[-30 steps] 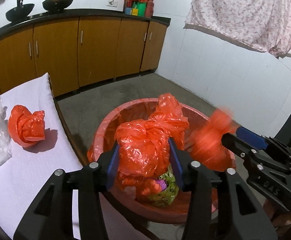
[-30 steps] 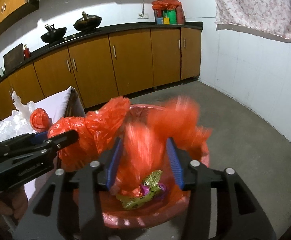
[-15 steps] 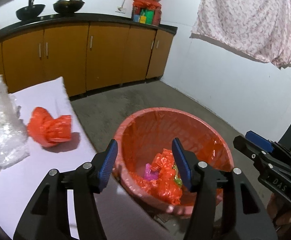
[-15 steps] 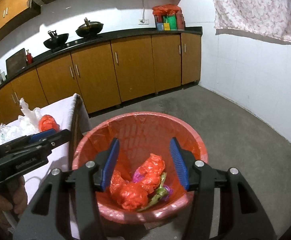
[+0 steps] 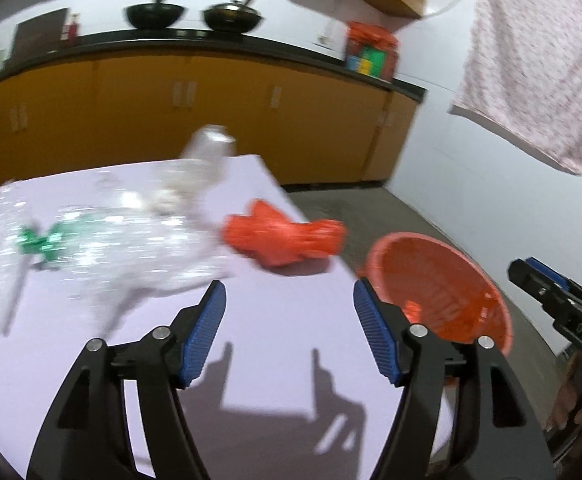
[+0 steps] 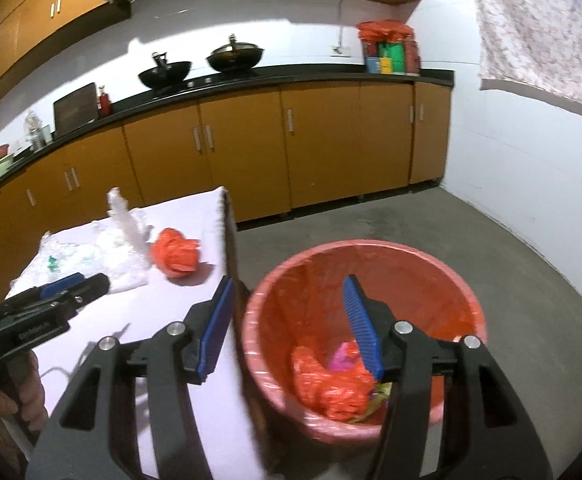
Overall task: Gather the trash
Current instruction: 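Grasp an orange bag with the right tool while the left tool grasps clear bubble wrap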
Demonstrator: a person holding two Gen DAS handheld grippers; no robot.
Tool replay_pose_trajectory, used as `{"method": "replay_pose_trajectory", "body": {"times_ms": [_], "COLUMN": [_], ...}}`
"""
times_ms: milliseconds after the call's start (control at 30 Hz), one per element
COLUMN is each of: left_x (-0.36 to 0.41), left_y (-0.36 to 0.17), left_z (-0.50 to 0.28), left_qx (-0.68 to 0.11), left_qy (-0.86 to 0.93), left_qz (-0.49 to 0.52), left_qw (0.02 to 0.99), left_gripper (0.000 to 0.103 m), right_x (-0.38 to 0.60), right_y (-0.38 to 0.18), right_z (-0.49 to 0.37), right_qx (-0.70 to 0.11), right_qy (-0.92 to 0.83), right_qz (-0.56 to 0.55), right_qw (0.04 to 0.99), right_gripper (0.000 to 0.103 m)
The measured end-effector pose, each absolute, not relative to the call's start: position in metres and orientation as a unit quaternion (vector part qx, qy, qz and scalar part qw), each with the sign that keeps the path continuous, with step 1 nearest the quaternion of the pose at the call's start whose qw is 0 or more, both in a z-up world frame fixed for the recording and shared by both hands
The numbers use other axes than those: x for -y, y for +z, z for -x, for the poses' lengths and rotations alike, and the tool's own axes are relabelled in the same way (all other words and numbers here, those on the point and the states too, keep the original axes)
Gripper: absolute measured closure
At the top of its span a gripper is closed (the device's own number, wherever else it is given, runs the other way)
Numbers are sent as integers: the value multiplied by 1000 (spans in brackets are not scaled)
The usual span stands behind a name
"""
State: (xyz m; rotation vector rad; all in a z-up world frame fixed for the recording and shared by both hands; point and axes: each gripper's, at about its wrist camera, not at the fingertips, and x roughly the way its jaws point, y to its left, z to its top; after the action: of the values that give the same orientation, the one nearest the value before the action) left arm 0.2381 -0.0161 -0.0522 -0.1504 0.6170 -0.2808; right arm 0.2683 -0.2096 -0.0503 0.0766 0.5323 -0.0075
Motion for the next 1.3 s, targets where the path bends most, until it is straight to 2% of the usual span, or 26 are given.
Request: {"method": "replay_pose_trajectory", "body": {"times_ms": [367,633,767,1033,1300], "left_x": [-110,-179,-213,-265,-271], "left_y": [-62,-69,-75,-96,-114], "left_z": [-229,-228,-235,-263,-284], "left_qx": [-298,-300,-310,-353,-396], "left_qy": [2,80,112,142,132], "left_qz": [83,76,78,96,91], "left_qw": [951,948,941,920,904], "left_gripper": [27,8,5,5,5], "right_x": [148,118,103,85,72], "right_y": [-54,-64,-73,-84,-97], "right_z": [-287,-310,-329,-370,-417], "right_qx": [-283,-303,-312,-316,-323], "right_qy": [44,63,68,59,46], "right_qz": [-18,-17,-13,-5,17], "right_qw": [958,951,947,947,945], "right_gripper": [48,48,47,39,31]}}
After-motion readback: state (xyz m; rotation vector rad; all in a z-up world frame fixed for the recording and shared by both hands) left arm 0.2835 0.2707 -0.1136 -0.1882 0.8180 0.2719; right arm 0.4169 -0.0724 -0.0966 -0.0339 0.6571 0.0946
